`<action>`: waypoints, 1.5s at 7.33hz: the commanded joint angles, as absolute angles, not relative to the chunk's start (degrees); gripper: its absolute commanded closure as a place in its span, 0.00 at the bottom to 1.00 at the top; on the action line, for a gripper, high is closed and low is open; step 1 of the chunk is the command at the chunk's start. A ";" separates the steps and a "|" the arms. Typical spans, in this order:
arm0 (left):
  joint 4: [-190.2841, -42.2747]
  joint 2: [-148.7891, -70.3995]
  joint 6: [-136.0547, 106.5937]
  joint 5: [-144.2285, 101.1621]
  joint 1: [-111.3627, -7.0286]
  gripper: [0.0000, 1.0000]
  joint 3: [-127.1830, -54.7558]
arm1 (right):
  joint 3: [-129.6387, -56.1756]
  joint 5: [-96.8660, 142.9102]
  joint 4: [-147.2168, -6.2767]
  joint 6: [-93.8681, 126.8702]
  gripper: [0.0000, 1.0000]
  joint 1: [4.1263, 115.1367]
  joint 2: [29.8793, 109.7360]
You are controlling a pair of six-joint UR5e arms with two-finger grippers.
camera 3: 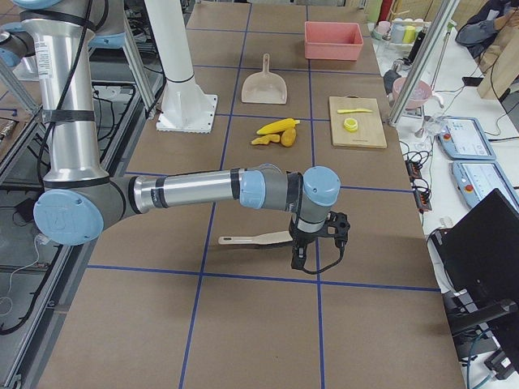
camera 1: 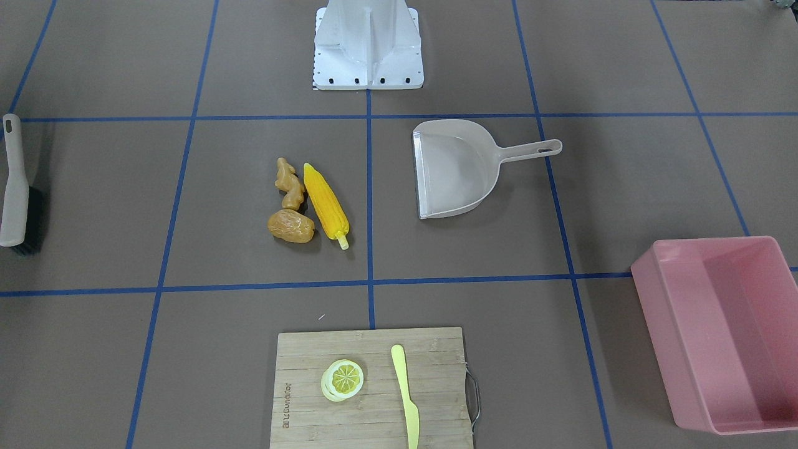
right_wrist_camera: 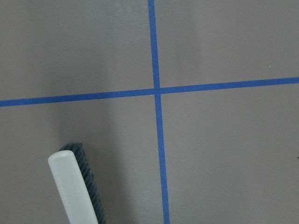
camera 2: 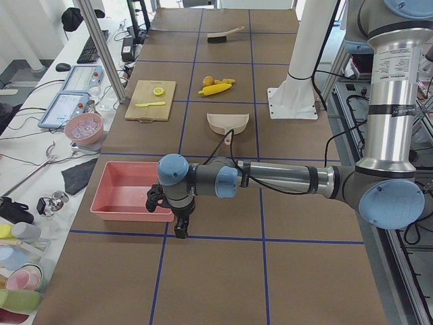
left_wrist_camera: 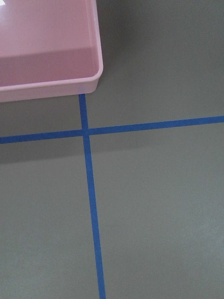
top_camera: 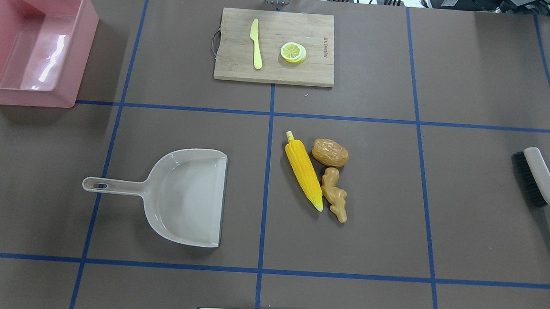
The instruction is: Sweep and dump trash into bin
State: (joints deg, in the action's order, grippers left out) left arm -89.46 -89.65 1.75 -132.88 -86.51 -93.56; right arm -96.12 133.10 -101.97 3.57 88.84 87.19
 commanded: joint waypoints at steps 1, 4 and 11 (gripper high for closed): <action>-89.56 -89.65 1.76 -132.89 -86.57 0.01 -93.60 | -96.94 133.42 -101.95 3.60 0.00 88.77 87.54; -89.47 -89.65 1.76 -132.80 -86.57 0.01 -94.30 | -100.10 133.42 -101.87 3.60 0.00 88.51 90.53; -89.56 -87.89 1.93 -132.89 -86.75 0.01 -95.36 | -106.00 141.58 -86.98 7.09 0.00 83.24 107.99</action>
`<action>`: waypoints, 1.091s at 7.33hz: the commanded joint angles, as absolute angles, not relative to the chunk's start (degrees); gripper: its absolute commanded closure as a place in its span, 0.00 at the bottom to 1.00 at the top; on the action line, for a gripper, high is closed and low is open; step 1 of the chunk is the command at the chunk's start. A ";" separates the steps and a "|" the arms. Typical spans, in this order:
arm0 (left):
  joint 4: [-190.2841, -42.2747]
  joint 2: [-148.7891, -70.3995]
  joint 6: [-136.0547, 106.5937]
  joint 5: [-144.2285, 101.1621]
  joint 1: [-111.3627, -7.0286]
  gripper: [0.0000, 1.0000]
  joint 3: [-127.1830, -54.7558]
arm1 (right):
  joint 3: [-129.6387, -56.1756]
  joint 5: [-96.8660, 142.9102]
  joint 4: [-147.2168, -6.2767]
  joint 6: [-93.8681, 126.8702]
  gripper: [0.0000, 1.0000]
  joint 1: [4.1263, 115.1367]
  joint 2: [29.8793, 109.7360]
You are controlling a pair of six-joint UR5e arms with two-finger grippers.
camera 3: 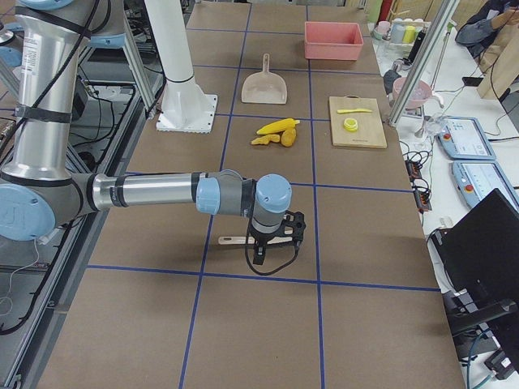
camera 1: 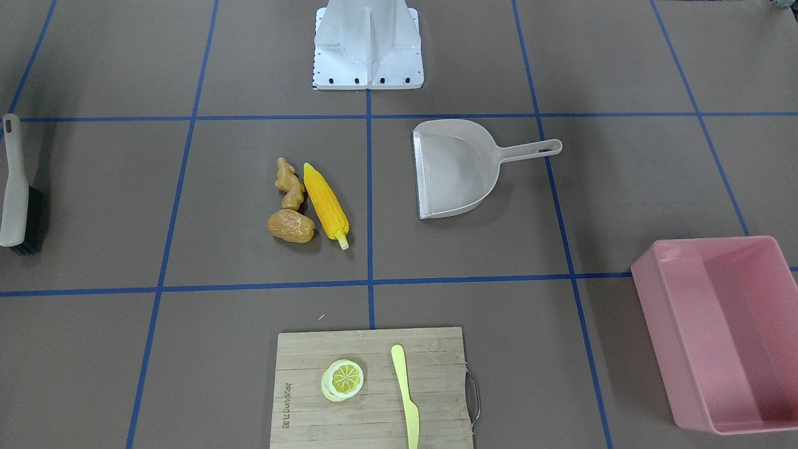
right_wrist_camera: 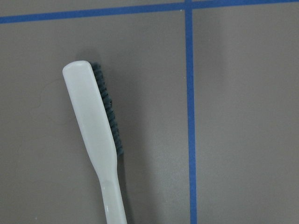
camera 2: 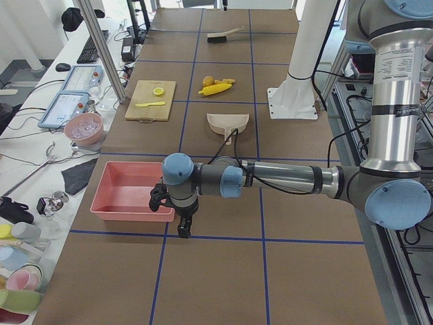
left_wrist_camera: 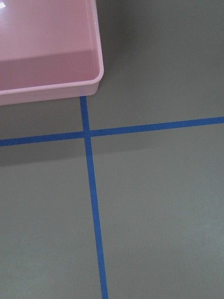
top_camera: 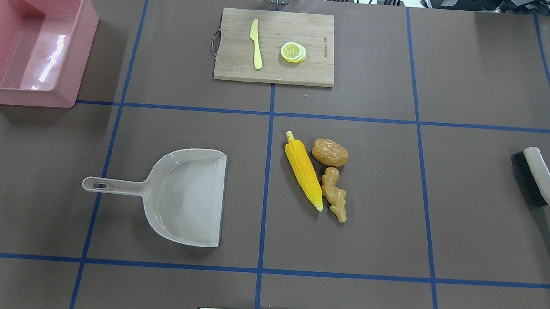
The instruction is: Sweep and dump trash into bin
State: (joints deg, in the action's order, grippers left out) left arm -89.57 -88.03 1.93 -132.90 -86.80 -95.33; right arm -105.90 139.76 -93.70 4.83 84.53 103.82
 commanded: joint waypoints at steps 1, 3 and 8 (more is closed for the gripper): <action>-89.56 -87.89 1.93 -132.80 -86.75 0.01 -95.36 | -106.00 141.59 -82.14 12.43 0.00 80.45 109.15; -89.47 -87.89 1.93 -132.80 -86.75 0.01 -95.54 | -106.00 141.50 -76.66 15.12 0.01 77.44 111.79; -76.77 -89.11 6.32 -132.45 -86.75 0.01 -106.50 | -106.17 133.70 -69.35 40.05 0.04 64.88 110.92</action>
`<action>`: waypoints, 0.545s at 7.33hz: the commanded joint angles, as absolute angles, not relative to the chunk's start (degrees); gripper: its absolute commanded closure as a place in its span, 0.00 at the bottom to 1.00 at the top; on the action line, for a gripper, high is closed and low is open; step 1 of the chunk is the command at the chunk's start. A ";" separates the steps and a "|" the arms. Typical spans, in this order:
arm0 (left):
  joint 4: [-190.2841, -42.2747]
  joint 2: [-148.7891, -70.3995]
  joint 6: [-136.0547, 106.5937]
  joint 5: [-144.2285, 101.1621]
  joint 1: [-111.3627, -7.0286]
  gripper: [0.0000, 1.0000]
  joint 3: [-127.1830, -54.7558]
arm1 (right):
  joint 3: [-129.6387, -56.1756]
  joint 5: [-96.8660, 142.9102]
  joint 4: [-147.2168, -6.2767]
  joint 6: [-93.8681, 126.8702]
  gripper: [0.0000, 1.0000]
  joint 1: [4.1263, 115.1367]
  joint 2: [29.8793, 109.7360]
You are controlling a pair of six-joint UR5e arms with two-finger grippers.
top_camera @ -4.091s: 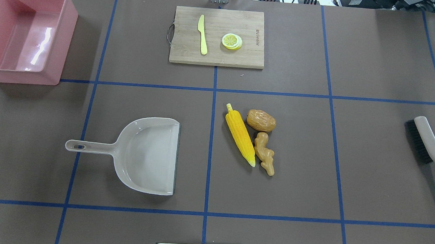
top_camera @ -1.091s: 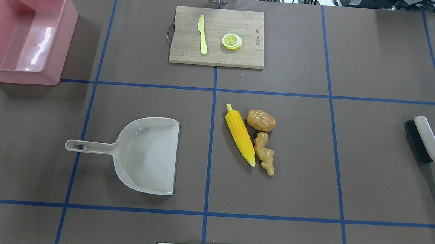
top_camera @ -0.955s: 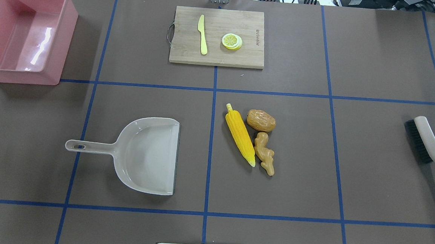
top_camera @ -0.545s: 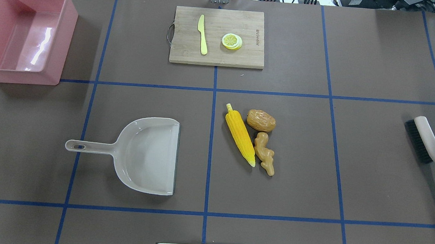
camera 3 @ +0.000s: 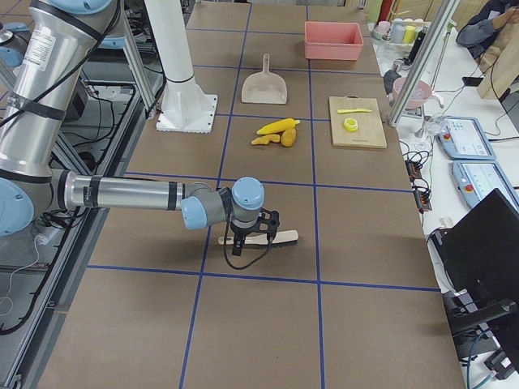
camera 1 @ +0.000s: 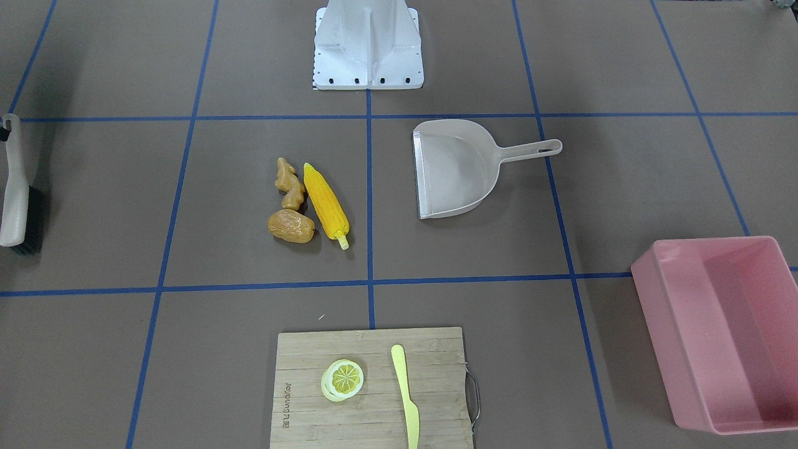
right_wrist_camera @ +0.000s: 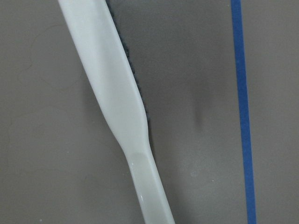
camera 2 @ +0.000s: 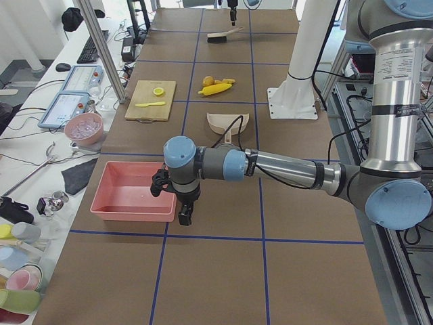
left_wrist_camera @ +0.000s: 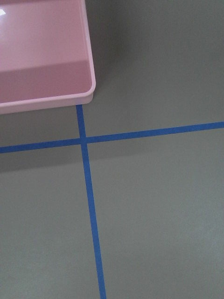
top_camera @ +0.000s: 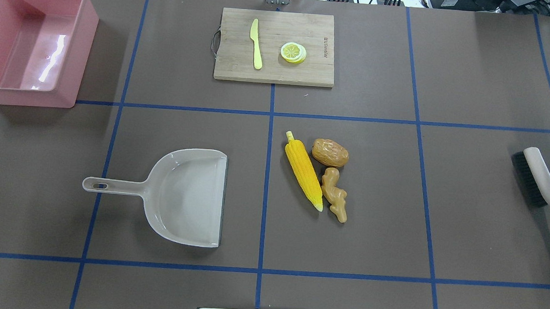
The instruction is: Sweep and dump trash into bin
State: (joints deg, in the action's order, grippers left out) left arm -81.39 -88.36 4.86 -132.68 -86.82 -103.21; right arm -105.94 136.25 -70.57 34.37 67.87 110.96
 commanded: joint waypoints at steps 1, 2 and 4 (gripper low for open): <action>-75.25 -89.56 6.59 -132.28 -86.49 0.01 -108.35 | -106.17 132.81 -69.35 40.25 0.04 64.08 111.00; -75.15 -91.91 6.68 -132.19 -86.14 0.01 -108.80 | -106.08 132.72 -69.35 40.25 0.04 62.33 111.44; -75.15 -94.03 11.22 -132.19 -82.82 0.01 -111.95 | -106.08 132.19 -69.35 38.16 0.04 60.56 111.97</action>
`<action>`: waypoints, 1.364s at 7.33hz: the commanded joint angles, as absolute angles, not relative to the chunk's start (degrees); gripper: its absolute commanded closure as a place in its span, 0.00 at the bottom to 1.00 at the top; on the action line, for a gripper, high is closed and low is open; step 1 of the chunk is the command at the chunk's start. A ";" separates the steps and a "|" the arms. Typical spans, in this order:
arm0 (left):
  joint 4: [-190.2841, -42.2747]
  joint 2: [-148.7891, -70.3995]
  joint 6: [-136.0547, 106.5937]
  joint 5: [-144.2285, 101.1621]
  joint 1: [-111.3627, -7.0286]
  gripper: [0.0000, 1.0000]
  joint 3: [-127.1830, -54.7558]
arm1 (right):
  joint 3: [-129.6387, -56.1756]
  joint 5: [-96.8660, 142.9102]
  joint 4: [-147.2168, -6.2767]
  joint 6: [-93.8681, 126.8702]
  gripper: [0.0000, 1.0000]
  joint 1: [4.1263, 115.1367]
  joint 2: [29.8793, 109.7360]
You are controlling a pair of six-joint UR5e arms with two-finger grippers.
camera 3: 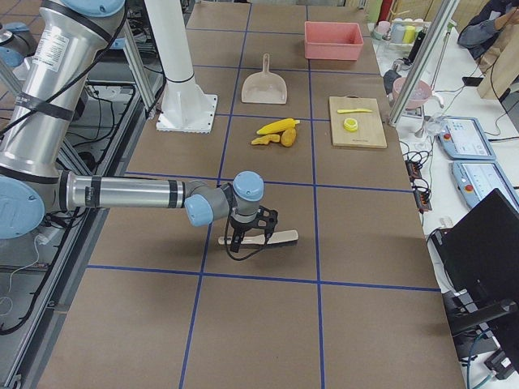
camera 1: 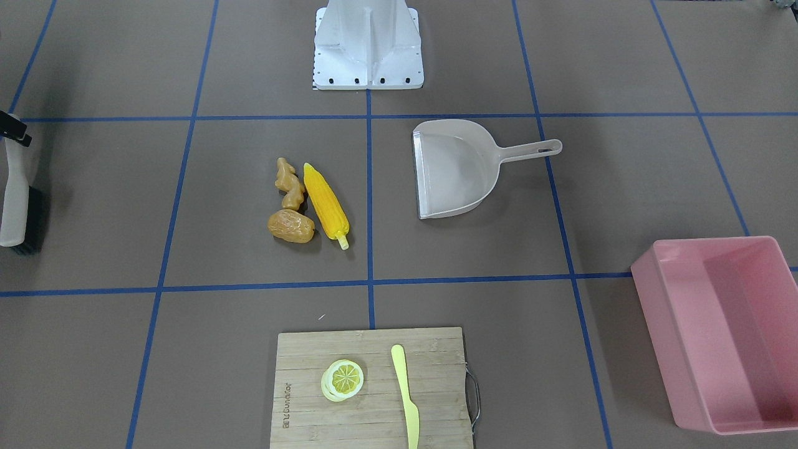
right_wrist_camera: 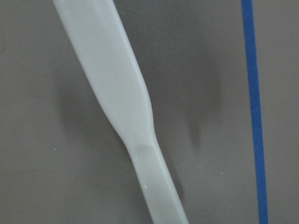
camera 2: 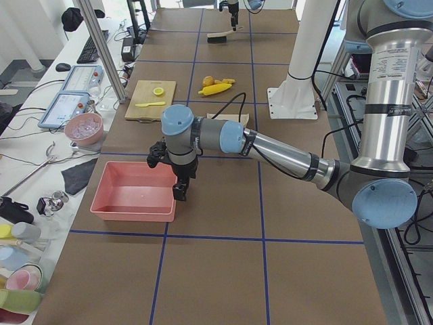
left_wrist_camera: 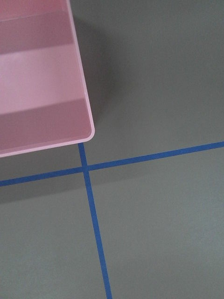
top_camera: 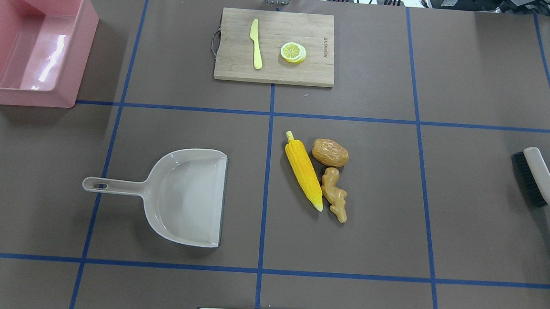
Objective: Sweep and dump trash into bin
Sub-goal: 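Grasp the white dustpan handle with the left gripper while the right gripper grasps the brush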
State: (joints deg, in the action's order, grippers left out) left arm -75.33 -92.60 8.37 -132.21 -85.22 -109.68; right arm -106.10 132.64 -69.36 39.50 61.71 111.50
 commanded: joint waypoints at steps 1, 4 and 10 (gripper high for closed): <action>-75.15 -94.39 11.42 -132.19 -80.36 0.01 -114.06 | -106.08 131.40 -69.35 35.19 0.04 60.30 112.32; -75.15 -101.49 11.51 -132.89 -74.40 0.01 -114.17 | -106.08 130.25 -69.35 29.97 0.04 60.29 112.94; -71.46 -109.24 21.06 -132.36 -65.23 0.01 -114.70 | -104.06 130.78 -69.35 28.65 0.33 59.94 112.24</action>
State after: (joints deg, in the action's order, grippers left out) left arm -71.48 -108.41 16.89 -132.47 -66.42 -114.58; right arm -104.16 130.56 -69.35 28.53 59.98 112.36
